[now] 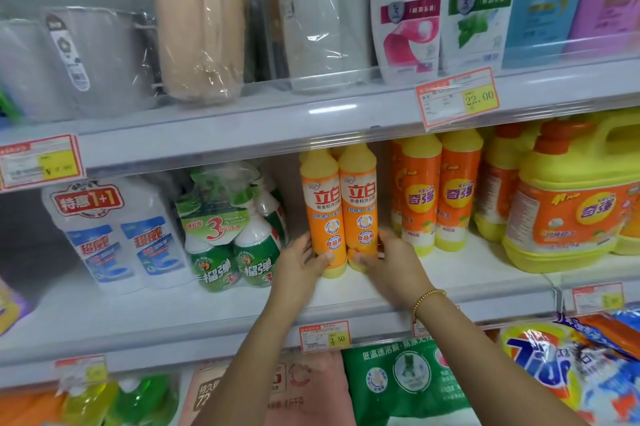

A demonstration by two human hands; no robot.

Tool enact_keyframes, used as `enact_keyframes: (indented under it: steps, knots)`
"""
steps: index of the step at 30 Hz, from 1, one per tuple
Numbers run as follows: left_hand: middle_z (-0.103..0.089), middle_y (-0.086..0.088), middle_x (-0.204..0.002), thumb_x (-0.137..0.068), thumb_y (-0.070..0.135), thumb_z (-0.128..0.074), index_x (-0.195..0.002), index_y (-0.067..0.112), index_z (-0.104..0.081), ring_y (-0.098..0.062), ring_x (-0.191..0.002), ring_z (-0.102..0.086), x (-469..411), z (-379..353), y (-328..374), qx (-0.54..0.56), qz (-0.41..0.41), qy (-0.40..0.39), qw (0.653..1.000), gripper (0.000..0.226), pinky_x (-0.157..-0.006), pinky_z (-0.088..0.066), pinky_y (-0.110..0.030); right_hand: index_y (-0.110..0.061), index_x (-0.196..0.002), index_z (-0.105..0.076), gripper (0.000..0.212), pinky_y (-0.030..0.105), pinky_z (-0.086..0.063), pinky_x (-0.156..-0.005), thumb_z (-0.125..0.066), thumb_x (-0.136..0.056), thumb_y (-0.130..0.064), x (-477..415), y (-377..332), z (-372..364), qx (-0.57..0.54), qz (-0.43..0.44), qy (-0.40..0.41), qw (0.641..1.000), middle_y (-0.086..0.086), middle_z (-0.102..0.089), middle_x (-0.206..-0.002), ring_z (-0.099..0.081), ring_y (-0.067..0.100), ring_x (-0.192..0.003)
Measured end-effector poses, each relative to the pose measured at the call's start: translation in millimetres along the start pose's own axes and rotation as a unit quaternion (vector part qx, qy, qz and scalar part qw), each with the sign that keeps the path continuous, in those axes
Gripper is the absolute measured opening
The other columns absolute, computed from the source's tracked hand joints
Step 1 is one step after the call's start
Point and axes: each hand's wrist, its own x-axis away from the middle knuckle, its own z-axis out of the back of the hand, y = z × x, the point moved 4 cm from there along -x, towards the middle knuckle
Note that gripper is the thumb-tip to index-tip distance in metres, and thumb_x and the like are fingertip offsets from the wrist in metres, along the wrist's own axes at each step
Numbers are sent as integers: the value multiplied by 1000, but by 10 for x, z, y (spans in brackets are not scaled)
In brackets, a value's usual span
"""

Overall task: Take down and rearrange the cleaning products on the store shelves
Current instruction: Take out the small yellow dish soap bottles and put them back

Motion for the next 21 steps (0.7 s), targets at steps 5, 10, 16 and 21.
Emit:
enact_keyframes:
  steps: [5,10,16,21]
  knots:
    - [-62,-1,-122,-86,2,-66,-128,14,-52,-8,-106,-62,43,-17,46,-10,-1,-1,1000,46,-91,-51,-19,-15,-121,-55,43,36,-50,-91,-71,-81,-22,67,-46,38,20,8,-8,1000,4,-67,-113,-63,20,-102]
    - [-63,5,-120,-89,20,-66,-126,14,-58,-8,-107,-59,335,-31,340,-149,-59,141,977,38,-95,-48,-26,-6,-123,-57,44,34,-47,-88,-68,-84,-23,293,-219,427,166,39,-35,985,12,-66,-113,-61,25,-104]
    - [-34,-5,-49,-93,39,-50,-57,12,-37,-11,-48,-33,1292,-1050,414,-82,-155,-5,984,47,-47,-29,-32,-7,-62,-62,35,19,-39,-53,-67,-84,-33,1060,54,1409,223,24,-31,974,-2,-59,-52,-54,7,-53]
    - [-53,4,-61,-95,26,-57,-72,14,-56,-12,-59,-50,1836,-2252,-572,-129,29,-247,960,25,-61,-44,-29,-17,-77,-64,12,13,-41,-55,-73,-79,-24,1936,1500,1935,217,-178,-31,959,0,-68,-77,-62,12,-69]
